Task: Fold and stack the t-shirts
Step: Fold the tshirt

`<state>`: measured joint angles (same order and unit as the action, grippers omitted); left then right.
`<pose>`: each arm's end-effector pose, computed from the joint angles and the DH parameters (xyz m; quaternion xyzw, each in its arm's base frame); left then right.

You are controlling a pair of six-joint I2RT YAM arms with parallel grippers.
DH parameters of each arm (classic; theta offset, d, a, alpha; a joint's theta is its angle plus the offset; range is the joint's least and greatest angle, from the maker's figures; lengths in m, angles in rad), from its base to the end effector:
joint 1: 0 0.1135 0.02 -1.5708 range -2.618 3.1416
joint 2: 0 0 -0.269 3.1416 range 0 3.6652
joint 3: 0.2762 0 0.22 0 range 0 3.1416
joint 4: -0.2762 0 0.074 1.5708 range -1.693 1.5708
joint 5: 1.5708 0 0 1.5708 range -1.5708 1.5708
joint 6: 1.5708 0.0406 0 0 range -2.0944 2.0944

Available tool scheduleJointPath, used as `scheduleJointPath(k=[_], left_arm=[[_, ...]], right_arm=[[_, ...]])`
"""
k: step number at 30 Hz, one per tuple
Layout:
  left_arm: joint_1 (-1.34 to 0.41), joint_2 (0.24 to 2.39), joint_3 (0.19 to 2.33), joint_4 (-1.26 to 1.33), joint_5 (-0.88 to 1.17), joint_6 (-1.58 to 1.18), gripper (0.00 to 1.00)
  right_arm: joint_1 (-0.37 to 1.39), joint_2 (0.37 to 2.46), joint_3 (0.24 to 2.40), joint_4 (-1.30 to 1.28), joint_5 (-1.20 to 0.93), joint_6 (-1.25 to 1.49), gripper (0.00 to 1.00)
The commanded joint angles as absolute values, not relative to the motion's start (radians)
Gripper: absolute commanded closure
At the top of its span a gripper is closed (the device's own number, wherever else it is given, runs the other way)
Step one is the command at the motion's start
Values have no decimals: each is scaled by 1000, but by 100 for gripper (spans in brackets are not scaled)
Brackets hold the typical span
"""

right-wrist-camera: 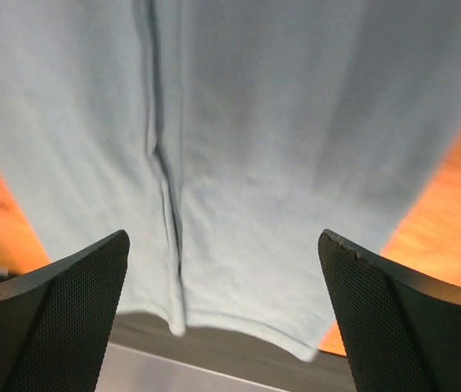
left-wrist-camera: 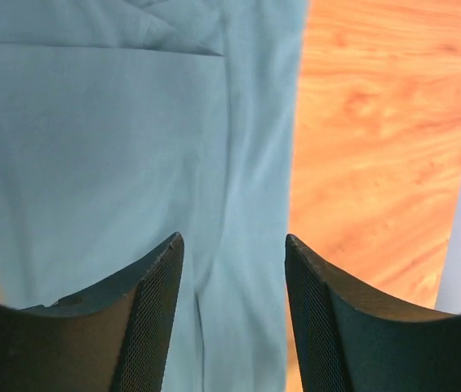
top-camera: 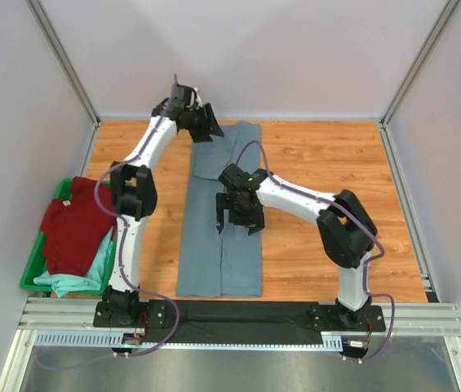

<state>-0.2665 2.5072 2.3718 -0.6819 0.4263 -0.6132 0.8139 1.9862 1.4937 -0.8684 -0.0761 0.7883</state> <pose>0.5073 -0.1559 0.2229 -0.0801 0.9086 -0.3311 0.2416 0.2500 0.2691 0.2004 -0.0167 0.9936 0.1015 0.0457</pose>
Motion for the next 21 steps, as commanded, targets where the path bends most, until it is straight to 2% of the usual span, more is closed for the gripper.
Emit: scheduleJointPath(k=[1,2,4,5,6,7,9,12,15,20,21], left_arm=[[-232,2144,2302,-845,371,-477,40],[-232,2021,2231,-877,345,-441,42],[-232,1878,1908,-910,318,-419,46],[-232,1729,1779,-899,314,-413,49],[-232,1654,1538,-866,324,-416,51],[-232,1585,1432,-855,333,-423,53],[-238,1409,1198,-865,331,-431,56],[-245,1221,969,-894,278,-463,55],[-258,1112,808,-910,252,-537,54],[-282,1063,738,-979,218,-740,54],[-282,1045,683,-963,224,-773,55]], right_arm=[[781,1760,1458,-934,-128,602,0],[781,1722,1346,-914,-171,560,0],[781,1594,1214,-833,-259,569,1],[781,1551,1136,-801,-276,587,9],[782,1498,1005,-708,-297,639,16],[784,1406,939,-662,-322,665,25],[785,1314,809,-550,-322,740,25],[799,1217,718,-453,-348,799,25],[808,1203,632,-340,-351,891,29],[816,1197,471,-219,-338,1011,52],[818,1203,457,-187,-337,1020,53]])
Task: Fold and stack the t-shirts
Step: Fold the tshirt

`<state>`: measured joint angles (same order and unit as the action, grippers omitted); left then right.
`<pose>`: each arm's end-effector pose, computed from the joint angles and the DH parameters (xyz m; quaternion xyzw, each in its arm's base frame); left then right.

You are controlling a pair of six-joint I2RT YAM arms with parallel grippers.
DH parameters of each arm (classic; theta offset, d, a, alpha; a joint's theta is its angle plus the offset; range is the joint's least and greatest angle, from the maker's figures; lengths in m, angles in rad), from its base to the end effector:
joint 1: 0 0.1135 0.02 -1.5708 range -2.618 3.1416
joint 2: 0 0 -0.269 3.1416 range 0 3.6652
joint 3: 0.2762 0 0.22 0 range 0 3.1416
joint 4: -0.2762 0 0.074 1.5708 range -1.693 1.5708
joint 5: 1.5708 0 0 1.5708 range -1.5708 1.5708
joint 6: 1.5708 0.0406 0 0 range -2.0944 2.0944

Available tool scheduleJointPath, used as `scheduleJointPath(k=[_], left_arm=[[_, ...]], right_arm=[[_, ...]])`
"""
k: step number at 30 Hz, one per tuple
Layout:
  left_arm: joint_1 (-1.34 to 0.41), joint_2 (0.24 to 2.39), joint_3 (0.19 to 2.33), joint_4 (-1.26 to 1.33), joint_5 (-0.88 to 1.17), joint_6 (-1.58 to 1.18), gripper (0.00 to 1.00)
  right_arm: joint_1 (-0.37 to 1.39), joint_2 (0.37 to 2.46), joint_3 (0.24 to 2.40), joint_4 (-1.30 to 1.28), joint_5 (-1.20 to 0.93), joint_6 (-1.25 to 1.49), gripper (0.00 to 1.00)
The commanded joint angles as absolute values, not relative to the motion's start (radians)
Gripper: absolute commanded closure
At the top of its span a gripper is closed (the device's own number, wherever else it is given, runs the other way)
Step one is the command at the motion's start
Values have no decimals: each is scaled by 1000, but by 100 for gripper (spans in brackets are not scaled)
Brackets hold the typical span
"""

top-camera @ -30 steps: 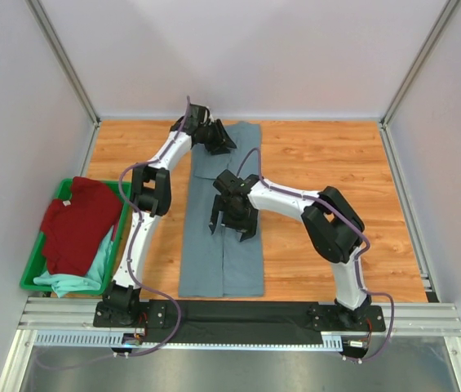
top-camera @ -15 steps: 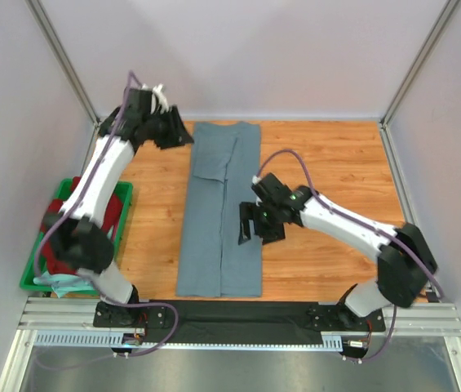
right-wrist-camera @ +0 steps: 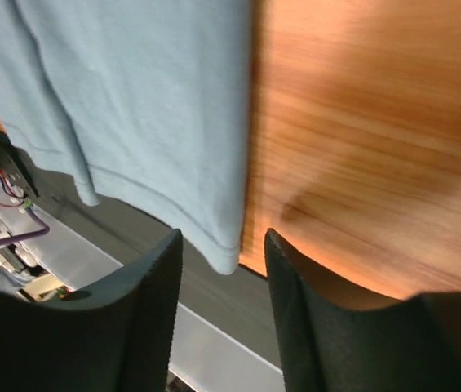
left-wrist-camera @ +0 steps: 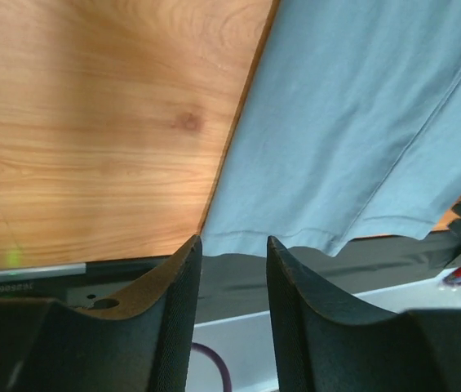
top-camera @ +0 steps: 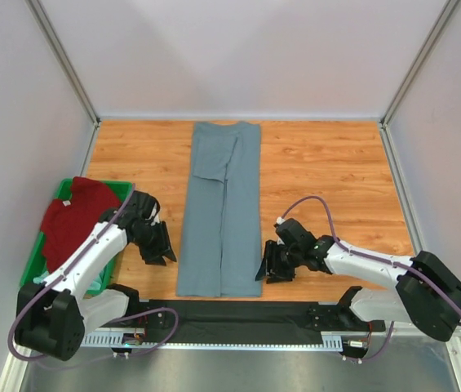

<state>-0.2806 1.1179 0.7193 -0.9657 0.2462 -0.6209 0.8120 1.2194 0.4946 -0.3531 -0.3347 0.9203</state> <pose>0.1355 -0.0494 0.2176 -0.1547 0.9750 -0.1545 0.0389 0.1133 0.1389 0.1717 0.0112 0.9570 0.2879 0.0328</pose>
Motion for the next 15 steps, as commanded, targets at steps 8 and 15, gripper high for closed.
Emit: scheduleJointPath(k=[8,15], left_arm=[[-311,796,433,-907,213,-910,51],[-363,790,330,-780,276,-956,50]], right_arm=[[844,1210,359,-155,-364,1115,54],[850,1232,305,-83,-390,1140,53]])
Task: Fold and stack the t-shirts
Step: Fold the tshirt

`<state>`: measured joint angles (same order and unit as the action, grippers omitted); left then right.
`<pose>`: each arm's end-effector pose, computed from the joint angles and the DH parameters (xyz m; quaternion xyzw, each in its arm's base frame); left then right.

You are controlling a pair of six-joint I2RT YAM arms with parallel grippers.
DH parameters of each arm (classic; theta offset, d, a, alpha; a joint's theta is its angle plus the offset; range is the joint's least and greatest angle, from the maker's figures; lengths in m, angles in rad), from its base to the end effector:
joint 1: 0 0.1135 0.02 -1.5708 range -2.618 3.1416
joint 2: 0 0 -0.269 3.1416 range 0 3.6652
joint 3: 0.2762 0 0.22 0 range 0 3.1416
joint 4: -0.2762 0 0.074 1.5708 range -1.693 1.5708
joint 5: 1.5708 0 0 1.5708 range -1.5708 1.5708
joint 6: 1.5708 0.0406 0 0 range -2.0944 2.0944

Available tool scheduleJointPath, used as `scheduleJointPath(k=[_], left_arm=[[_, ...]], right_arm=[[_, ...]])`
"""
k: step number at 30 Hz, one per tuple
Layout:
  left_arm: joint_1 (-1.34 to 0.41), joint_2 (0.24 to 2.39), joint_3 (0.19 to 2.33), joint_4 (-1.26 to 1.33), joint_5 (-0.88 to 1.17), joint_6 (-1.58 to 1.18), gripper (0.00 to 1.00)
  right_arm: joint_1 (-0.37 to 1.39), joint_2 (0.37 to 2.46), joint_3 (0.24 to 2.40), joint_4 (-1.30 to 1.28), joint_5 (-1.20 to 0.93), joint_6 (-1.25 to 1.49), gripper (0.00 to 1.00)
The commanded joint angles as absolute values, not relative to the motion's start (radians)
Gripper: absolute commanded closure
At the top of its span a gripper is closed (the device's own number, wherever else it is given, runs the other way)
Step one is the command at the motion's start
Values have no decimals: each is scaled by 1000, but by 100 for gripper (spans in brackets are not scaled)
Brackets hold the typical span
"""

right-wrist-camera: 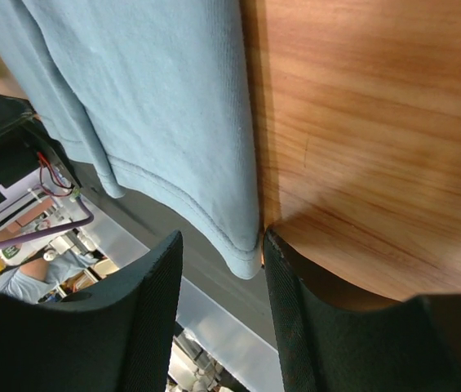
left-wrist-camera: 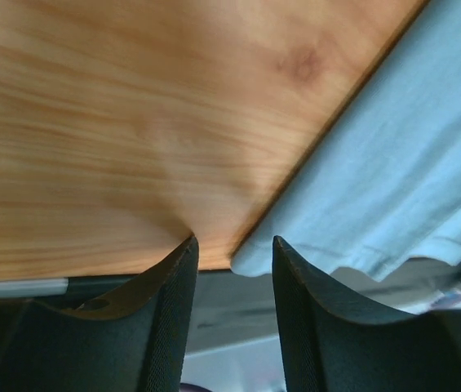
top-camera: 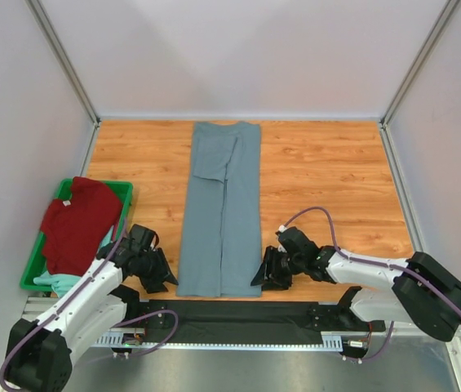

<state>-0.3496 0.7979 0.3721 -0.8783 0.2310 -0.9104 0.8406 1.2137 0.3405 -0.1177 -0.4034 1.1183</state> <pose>0.0716 -0.0360 0.1638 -0.2577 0.9503 -0.1701 0.0394 0.1008 0.1365 0.1487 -0.0732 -0.9377 -0.3396 0.0032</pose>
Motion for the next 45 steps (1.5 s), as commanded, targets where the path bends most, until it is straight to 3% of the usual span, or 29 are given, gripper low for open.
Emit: scheduleJointPath(k=[1,7,18,21,23,26,27,36,39,45], left_arm=[[-367,787,319,-770,278,-971,50],[-376,752,282,-741,281,-1005,57],[-380,882,319,-736,281,-1020,67],[-380,873,316,-736,278,-1031,70],[-382,864,311,-736,279,-1032,77],[-380,850,308,-736,285,-1029,96],[-380,850,308,-739,288,-1020,100],[-380,925,584,-759,284,-927,100],[-358,1058,733,-761,259,-867,100],[-255,1397,978,-693,294,-801,100]], right_arm=[[850,1238,304,-77,-396,1141,53],[850,1267,301,-43,-393,1154,54],[848,1308,299,-29,-391,1177,57],[850,1321,299,-29,-391,1180,66],[848,1316,290,-31,-388,1187,71],[850,1305,282,-31,-382,1195,88],[848,1302,287,-32,-391,1189,100],[781,1246,537,-264,-367,1048,100],[698,1282,665,-340,-385,971,100],[536,1560,984,-466,-454,812,100]])
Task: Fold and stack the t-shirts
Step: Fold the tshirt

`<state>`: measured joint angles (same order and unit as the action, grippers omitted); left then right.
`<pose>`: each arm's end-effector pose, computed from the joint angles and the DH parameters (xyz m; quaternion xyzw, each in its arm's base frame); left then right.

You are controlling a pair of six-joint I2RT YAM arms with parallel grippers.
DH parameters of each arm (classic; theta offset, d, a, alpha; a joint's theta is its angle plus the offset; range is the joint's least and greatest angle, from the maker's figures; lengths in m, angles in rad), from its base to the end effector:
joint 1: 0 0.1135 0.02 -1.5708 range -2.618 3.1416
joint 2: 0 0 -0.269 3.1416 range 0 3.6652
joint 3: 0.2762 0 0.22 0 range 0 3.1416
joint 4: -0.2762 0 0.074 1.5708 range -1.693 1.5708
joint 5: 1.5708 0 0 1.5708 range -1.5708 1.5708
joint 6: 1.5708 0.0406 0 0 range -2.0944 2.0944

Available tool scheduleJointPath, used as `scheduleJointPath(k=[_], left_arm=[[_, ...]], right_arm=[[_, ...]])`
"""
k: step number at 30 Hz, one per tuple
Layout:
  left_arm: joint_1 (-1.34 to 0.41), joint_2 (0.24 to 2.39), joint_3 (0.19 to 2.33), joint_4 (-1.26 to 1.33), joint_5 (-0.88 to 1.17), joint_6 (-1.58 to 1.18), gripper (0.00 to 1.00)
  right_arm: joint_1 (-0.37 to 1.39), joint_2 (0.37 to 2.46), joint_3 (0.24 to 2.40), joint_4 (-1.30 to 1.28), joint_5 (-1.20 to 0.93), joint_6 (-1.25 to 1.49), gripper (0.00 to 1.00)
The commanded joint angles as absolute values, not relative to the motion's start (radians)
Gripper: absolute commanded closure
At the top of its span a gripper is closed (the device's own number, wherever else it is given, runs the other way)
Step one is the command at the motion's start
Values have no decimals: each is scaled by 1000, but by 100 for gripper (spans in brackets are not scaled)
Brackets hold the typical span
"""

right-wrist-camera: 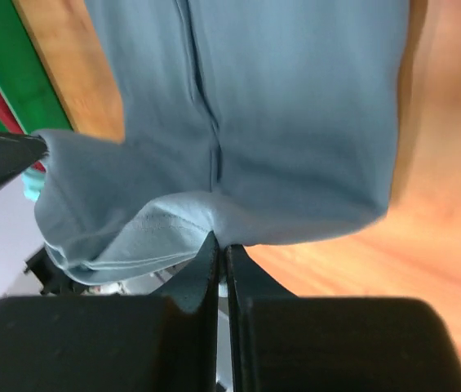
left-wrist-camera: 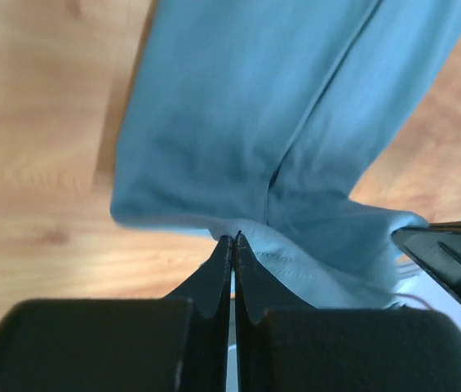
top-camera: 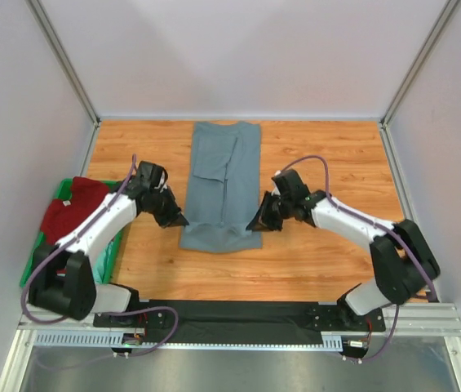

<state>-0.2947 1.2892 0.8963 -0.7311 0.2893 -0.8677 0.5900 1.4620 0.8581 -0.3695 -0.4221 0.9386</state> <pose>0.2000 -0.0728 0.2445 -0.2421 0.9347 -0.2379 0.1061 0.2081 0.1593 0.2183 0.1014 0.9310 0.3437 0.0692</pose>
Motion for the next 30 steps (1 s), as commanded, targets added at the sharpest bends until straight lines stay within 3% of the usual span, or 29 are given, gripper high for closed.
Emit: scheduleJointPath(k=[1,9,30], left_arm=[[-235,1431,1029,-675,305,-798,100],[-183,1730,1259,-664,371,-749,100],[-126,2019,1534,-690,439,-749,100]], right_arm=[[519,1595,1023,-475,-463,801,100],[422,1893,1318,-568,-534,723,100],[308,2123,1574,-594,-630,721,100]])
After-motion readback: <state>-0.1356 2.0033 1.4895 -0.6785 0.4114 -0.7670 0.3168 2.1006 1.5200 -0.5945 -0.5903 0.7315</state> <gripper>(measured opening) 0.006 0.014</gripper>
